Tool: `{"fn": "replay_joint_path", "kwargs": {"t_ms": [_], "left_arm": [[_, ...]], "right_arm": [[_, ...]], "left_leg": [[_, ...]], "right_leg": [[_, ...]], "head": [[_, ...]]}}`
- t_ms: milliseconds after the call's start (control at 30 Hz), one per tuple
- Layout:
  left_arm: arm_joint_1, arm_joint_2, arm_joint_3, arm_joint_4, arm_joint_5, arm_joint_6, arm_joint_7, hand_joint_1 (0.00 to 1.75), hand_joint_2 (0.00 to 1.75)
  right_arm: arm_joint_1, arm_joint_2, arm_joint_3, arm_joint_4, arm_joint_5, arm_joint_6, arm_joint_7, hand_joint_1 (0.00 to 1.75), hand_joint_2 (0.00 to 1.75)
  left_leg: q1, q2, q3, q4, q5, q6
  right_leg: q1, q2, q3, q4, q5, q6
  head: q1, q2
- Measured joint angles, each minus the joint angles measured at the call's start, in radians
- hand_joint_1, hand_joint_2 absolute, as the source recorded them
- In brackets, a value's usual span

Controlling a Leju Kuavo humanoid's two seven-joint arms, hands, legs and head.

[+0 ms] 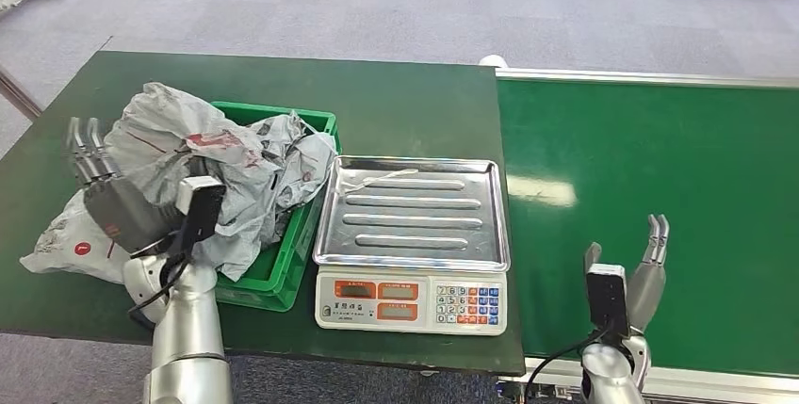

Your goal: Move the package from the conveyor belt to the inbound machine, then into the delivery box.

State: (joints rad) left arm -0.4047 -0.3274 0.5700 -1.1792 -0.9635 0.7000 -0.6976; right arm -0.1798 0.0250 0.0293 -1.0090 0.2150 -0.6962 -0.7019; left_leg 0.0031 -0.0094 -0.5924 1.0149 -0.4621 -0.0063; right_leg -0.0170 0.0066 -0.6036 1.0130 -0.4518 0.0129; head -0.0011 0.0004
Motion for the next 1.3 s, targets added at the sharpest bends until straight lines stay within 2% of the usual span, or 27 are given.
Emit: {"fn": "replay_joint_path", "kwargs": {"t_ms": [200,733,900,1067,1167,1267,1300], "left_arm": [[0.021,-0.001,-0.010,-0.146,0.229,0.000,-0.004,0.00,0.00],[0.030,-0.001,-0.077,-0.258,0.366,0.000,-0.005,0.00,0.00],[0.038,0.001,-0.174,-0.258,0.527,0.000,-0.005,0.00,0.00],[0.041,0.008,-0.280,-0.256,0.577,0.000,-0.005,0.00,0.00],[0.057,0.027,-0.383,-0.262,0.626,0.000,-0.005,0.00,0.00],[0.079,0.061,-0.549,-0.293,0.748,-0.016,-0.006,0.00,1.31],[0.082,0.067,-0.581,-0.301,0.775,-0.021,-0.006,0.00,1.75]], "right_arm": [[0.009,0.008,0.000,-0.001,0.011,0.000,0.000,0.00,1.75],[0.014,0.014,-0.001,-0.004,0.012,-0.001,0.000,0.00,1.75],[0.014,0.014,-0.002,-0.006,0.006,-0.001,0.000,0.00,1.75],[0.014,0.014,-0.002,-0.012,-0.001,-0.001,0.000,0.00,1.75],[0.012,0.013,-0.002,-0.013,-0.017,-0.001,0.000,0.00,1.75],[0.001,0.010,-0.001,-0.012,-0.037,-0.001,0.000,0.00,1.75],[-0.001,0.010,-0.001,-0.012,-0.040,-0.001,0.000,0.00,1.75]], "left_leg": [[0.000,-0.001,0.000,0.000,0.000,0.000],[0.000,-0.001,0.000,0.000,0.000,0.000],[0.000,-0.001,0.000,0.000,0.000,0.000],[0.000,-0.001,0.000,0.000,0.000,0.000],[0.000,-0.001,0.000,0.000,0.000,0.000],[0.000,-0.002,0.000,0.000,0.000,0.000],[0.000,-0.002,0.000,0.000,0.000,0.000]], "right_leg": [[0.000,0.000,0.000,0.000,0.000,0.000],[0.000,-0.001,0.000,0.000,0.000,0.000],[0.000,-0.001,0.000,0.000,0.000,0.000],[0.000,-0.001,0.000,0.000,0.000,0.000],[0.000,-0.001,0.000,0.000,0.000,0.000],[0.000,-0.002,0.000,0.000,0.000,0.000],[0.000,-0.001,0.000,0.000,0.000,0.000]], "head": [[0.000,0.000],[0.000,0.000],[0.000,0.000],[0.000,0.000],[0.000,0.000],[0.000,0.000],[0.000,0.000]]}}
